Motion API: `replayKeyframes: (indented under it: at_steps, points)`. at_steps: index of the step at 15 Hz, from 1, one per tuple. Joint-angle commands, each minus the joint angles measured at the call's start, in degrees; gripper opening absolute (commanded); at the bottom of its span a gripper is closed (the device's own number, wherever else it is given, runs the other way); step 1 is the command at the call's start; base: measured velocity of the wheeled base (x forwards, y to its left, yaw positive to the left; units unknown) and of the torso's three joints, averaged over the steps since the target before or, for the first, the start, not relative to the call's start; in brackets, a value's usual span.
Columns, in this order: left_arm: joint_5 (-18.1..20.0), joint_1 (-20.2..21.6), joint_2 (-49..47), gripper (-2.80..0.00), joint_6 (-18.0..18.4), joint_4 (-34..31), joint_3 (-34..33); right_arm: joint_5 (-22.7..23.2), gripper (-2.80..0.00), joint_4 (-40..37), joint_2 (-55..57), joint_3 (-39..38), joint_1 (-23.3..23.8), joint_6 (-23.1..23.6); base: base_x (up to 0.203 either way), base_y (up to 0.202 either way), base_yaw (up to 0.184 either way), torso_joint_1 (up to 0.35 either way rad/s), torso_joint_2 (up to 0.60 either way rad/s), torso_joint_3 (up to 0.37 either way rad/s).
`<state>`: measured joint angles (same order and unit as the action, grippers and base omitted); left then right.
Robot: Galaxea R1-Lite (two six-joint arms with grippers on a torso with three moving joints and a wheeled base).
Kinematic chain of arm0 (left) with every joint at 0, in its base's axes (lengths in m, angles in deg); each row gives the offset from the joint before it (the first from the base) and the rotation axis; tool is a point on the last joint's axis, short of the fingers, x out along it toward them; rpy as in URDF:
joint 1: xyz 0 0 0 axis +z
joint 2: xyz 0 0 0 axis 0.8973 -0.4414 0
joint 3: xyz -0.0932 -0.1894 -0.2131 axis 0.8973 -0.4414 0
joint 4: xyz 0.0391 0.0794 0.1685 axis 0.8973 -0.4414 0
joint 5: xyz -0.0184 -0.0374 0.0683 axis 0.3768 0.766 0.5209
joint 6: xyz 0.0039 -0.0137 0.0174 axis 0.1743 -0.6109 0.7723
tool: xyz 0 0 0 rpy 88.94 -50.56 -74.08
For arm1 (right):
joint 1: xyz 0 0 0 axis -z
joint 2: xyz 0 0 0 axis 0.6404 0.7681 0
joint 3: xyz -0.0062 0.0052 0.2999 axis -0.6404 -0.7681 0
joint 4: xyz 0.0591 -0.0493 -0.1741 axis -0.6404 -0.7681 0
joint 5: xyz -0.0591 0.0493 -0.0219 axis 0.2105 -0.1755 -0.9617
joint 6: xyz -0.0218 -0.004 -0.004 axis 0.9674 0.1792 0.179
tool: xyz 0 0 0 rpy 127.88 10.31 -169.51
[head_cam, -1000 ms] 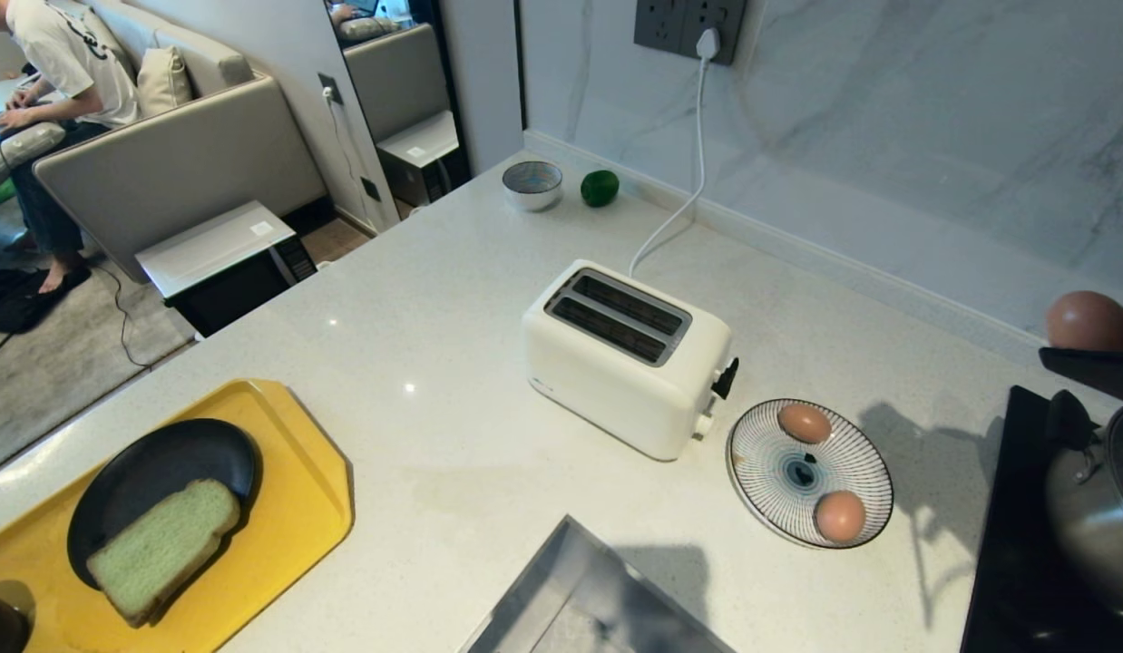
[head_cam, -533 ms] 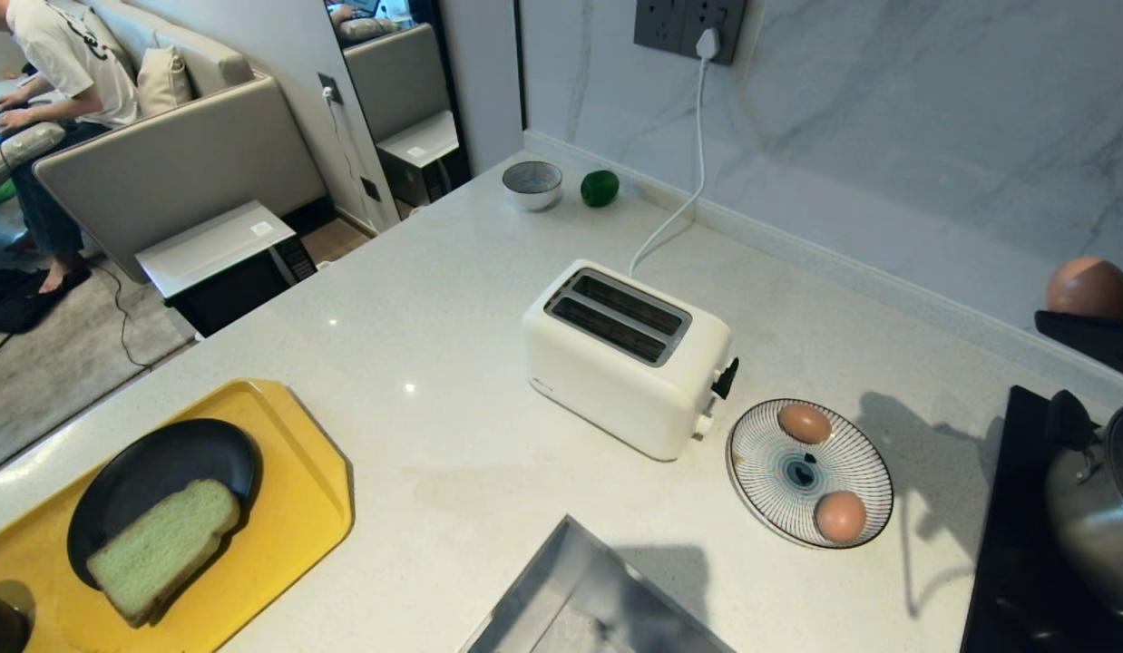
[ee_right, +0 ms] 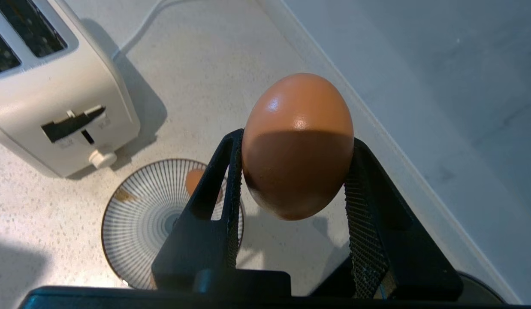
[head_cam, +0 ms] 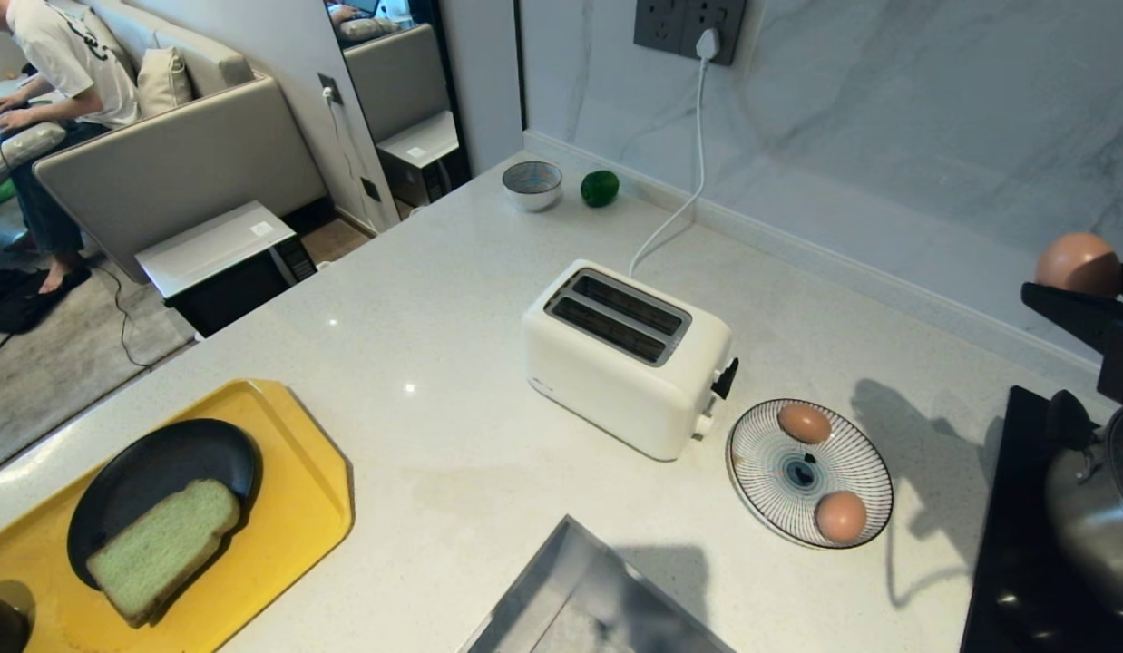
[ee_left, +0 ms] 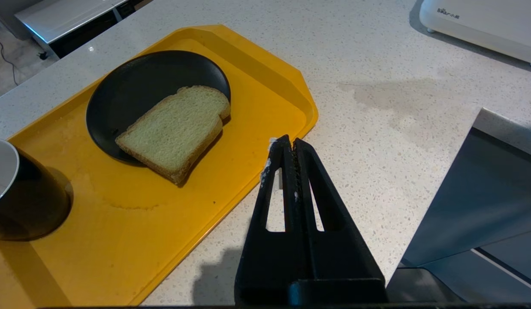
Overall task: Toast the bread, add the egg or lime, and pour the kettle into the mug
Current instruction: Put the egg in the bowl
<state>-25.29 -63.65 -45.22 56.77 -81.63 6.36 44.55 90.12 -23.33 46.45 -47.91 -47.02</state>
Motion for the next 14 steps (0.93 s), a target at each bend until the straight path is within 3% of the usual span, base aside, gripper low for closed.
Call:
replayKeyframes:
  at_steps: [1,14]
  points:
    - [-0.01,0.06,-0.05,-2.80,0.07,0.03,0.00,0.19,-2.80,5.01,0.77,-2.64,-1.24,0.13,0.000,0.000,0.000,0.000,0.00,0.000]
    - [-0.01,0.02,-0.05,-2.80,0.07,0.03,0.00,0.70,-2.80,4.41,4.84,0.49,-1.31,-1.81,0.000,0.000,0.000,0.000,0.00,0.000]
